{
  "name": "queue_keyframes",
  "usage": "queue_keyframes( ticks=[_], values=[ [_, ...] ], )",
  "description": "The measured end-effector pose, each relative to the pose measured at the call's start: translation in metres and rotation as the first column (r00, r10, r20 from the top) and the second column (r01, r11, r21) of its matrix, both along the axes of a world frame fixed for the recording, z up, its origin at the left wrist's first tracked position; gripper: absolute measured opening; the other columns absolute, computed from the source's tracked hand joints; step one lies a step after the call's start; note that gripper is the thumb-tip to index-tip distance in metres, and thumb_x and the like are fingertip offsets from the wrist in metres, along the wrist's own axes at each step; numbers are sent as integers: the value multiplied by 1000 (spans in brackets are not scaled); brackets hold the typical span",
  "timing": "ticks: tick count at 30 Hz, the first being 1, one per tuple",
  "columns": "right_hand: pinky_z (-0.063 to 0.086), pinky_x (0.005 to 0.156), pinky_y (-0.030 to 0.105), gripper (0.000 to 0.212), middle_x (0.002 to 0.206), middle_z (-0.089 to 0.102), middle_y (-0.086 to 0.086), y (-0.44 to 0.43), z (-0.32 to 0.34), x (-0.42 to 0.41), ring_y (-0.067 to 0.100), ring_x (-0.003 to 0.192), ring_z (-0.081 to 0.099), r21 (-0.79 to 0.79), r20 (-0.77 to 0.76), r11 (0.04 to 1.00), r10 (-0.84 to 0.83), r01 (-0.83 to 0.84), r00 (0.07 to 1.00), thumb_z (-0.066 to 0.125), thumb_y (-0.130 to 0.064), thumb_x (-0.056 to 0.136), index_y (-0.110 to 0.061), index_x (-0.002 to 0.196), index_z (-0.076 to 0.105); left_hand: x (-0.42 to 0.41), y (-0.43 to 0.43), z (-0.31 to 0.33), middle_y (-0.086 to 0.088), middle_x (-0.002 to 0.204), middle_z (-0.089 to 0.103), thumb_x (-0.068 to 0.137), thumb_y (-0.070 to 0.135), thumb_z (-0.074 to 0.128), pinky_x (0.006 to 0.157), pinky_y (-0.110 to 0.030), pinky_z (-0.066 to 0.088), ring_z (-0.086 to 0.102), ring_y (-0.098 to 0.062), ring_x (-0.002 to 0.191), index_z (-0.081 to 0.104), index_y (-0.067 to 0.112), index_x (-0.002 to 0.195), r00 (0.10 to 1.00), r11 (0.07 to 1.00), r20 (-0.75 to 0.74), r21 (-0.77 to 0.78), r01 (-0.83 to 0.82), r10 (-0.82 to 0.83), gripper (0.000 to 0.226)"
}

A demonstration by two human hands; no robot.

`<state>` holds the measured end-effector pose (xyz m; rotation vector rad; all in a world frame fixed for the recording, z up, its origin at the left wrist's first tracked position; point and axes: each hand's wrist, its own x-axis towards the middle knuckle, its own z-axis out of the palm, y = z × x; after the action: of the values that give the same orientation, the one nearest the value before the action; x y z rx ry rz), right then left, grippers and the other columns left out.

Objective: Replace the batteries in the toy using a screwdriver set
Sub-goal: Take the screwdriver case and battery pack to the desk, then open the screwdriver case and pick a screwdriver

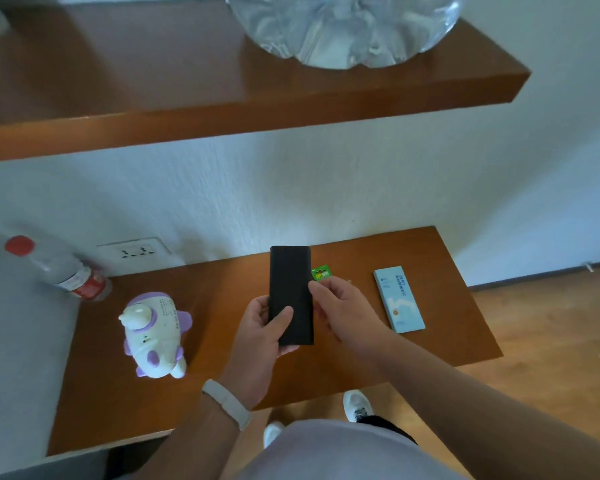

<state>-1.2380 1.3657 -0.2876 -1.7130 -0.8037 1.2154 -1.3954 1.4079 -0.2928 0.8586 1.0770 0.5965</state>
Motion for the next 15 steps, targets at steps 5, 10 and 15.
queue_keyframes(
  ticks=[5, 10, 15],
  values=[
    [50, 59, 13, 34, 84, 73, -12, 3, 22, -6, 5, 76, 70, 58, -42, 998, -35, 37, 999, 51, -56, 96, -25, 101, 64, 3, -3, 15, -2, 107, 74, 82, 34, 69, 76, -39, 62, 73, -23, 102, 55, 18, 123, 996, 998, 80, 51, 40, -44, 46],
    [51, 57, 14, 35, 84, 73, -8, 2, 31, -14, 8, 78, 71, 63, -15, 997, -49, 50, 999, 53, -56, 94, -23, 97, 64, -5, -6, 21, 2, 102, 75, 78, 41, 72, 71, -33, 62, 74, -20, 98, 58, 22, 119, 997, 988, 38, 144, 61, -67, 47],
    [60, 69, 24, 27, 92, 74, -5, -3, 35, -31, 10, 88, 72, 93, -86, 996, 4, 4, 996, 57, -46, 96, -21, 102, 64, -16, -3, 24, 0, 98, 75, 85, 58, 59, 70, -31, 60, 74, -21, 93, 64, 24, 113, 1000, 981, -13, 193, 18, -16, 45]
  ],
)
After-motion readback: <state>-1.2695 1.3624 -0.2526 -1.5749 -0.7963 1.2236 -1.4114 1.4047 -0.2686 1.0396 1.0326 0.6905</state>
